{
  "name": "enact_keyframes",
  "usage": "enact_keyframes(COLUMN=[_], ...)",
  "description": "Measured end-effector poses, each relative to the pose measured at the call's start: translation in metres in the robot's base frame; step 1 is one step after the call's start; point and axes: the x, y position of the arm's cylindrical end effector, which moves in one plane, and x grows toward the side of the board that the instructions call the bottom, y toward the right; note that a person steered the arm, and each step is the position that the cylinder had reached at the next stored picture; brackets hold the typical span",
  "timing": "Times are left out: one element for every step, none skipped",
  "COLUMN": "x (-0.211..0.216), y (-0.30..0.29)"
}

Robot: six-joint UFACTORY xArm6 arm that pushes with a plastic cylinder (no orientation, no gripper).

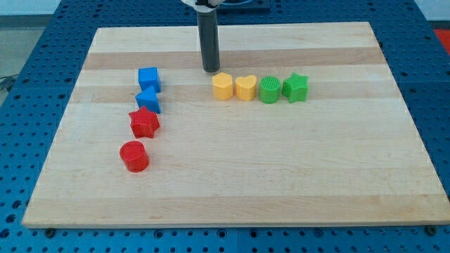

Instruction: Separate the horizontal line of yellow and green blocks

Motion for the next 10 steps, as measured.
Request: enact_keyframes(x=[0.016,0.016,0.034,0.075,0.080,0.067,0.056,0.054,0.061,0.065], y=[0.011,0.011,0.011,-0.006,-0.006,0.008,0.044,0.061,0.078,0.108])
